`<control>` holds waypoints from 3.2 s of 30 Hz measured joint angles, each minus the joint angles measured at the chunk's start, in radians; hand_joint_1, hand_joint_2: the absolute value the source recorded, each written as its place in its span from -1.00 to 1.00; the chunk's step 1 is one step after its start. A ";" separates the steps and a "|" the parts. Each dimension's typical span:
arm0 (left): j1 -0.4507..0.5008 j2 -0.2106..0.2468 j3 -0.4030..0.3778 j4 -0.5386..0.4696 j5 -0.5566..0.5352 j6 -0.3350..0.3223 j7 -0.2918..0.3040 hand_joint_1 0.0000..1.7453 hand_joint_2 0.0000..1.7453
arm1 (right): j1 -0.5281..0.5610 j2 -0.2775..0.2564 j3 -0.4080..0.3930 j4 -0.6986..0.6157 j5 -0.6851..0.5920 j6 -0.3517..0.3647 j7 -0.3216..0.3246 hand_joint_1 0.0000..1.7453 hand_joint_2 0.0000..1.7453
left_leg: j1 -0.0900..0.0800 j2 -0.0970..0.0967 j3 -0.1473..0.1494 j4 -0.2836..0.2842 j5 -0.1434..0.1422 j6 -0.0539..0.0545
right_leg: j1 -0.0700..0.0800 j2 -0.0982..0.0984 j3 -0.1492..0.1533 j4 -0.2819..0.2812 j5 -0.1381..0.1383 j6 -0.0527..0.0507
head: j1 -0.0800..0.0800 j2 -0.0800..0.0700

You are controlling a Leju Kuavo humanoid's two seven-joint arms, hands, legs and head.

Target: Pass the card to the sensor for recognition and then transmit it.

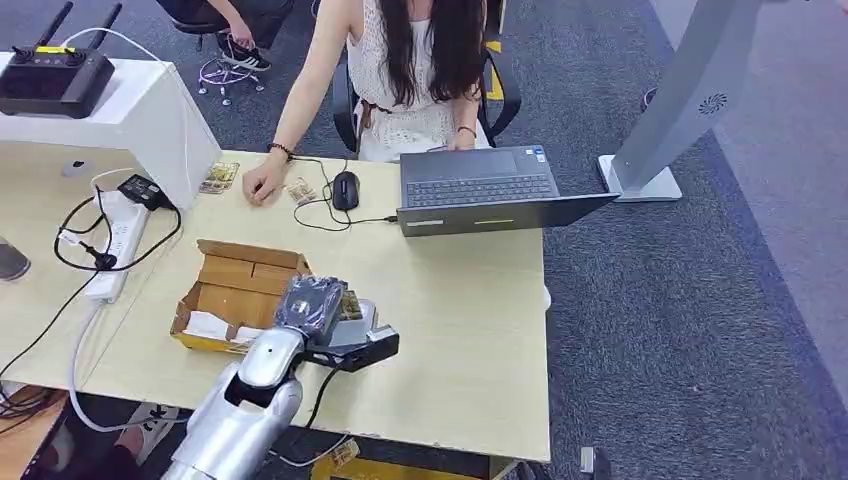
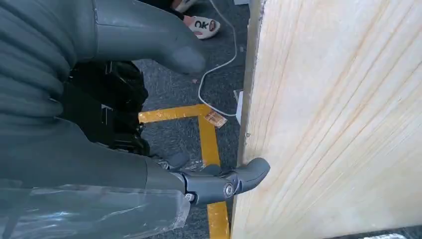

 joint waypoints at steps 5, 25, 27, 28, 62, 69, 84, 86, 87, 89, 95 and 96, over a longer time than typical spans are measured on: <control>-0.018 0.008 -0.029 0.020 0.019 -0.023 -0.019 1.00 1.00 | 0.000 0.000 0.002 0.000 -0.009 0.000 0.003 -1.00 1.00 | 0.000 0.000 0.000 0.000 0.000 0.000 | 0.000 0.000 0.000 0.000 0.000 0.000 | 0.000 0.000; -0.181 0.058 0.081 -0.192 -0.077 0.323 0.200 1.00 1.00 | 0.011 0.001 0.043 0.000 -0.019 0.003 -0.005 -1.00 1.00 | 0.000 0.000 -0.001 0.000 0.003 -0.001 | 0.000 0.000 0.000 0.001 0.002 -0.001 | 0.000 0.000; -0.191 0.062 0.084 -0.185 -0.077 0.326 0.209 1.00 1.00 | 0.011 0.001 0.044 0.000 -0.019 0.003 -0.005 -1.00 1.00 | 0.000 0.000 -0.001 0.000 0.003 -0.001 | 0.000 0.000 0.000 0.001 0.002 -0.001 | 0.000 0.000; -0.198 0.066 0.084 -0.179 -0.077 0.323 0.222 1.00 1.00 | 0.011 0.001 0.044 0.000 -0.019 0.003 -0.005 -1.00 1.00 | 0.000 0.000 -0.001 0.000 0.003 -0.001 | 0.000 0.000 0.000 0.001 0.002 -0.001 | 0.000 0.000; -0.188 0.068 0.105 -0.178 -0.069 0.317 0.067 -1.00 1.00 | 0.016 0.001 0.069 0.000 -0.090 0.005 -0.012 -1.00 1.00 | 0.000 0.002 -0.001 0.000 0.002 0.000 | 0.000 0.002 -0.001 0.000 0.002 0.000 | 0.000 0.000; 0.101 0.077 0.065 -0.503 -0.063 0.275 -0.009 -1.00 1.00 | 0.045 -0.003 0.051 0.000 -0.138 0.013 -0.058 -1.00 1.00 | 0.000 0.002 -0.002 0.000 -0.001 0.002 | 0.000 0.002 -0.002 0.000 0.000 0.001 | -0.001 0.000; 0.405 0.175 0.036 -0.689 -0.032 0.241 -0.007 -1.00 1.00 | 0.068 -0.014 0.002 -0.006 -0.143 0.022 -0.070 -1.00 1.00 | 0.000 0.002 -0.002 -0.001 -0.001 0.001 | 0.000 0.001 -0.001 0.000 -0.001 0.001 | 0.000 0.000; 0.420 0.180 0.042 -0.688 -0.029 0.238 -0.001 -1.00 1.00 | 0.068 -0.015 -0.005 -0.006 -0.142 0.022 -0.069 -1.00 1.00 | 0.000 0.002 -0.002 -0.001 -0.001 0.001 | 0.000 0.001 -0.001 0.000 -0.001 0.001 | 0.000 0.000; 0.428 0.182 0.047 -0.688 -0.025 0.238 0.003 -1.00 1.00 | 0.069 -0.016 -0.006 -0.006 -0.142 0.023 -0.069 -1.00 1.00 | 0.000 0.002 -0.002 -0.001 -0.001 0.001 | 0.000 0.001 -0.002 0.000 -0.001 0.001 | -0.001 0.000; 0.444 0.183 0.058 -0.686 -0.014 0.239 0.006 -1.00 1.00 | 0.070 -0.018 -0.010 -0.006 -0.141 0.023 -0.069 -1.00 1.00 | 0.000 0.001 -0.002 0.000 -0.001 0.001 | 0.000 0.001 -0.002 0.000 -0.001 0.001 | -0.001 0.000; 0.490 0.192 0.089 -0.667 0.023 0.230 0.024 -1.00 1.00 | 0.071 -0.022 -0.018 -0.010 -0.129 0.023 -0.059 -1.00 1.00 | 0.000 0.002 -0.002 -0.001 -0.001 0.001 | 0.000 0.001 -0.002 0.000 -0.001 0.001 | -0.001 0.000; 0.494 0.195 0.092 -0.663 0.028 0.223 0.026 -1.00 1.00 | 0.071 -0.023 -0.019 -0.010 -0.125 0.023 -0.057 -1.00 1.00 | 0.000 0.002 -0.002 -0.001 -0.001 0.001 | 0.000 0.001 -0.002 0.000 -0.001 0.001 | -0.001 0.000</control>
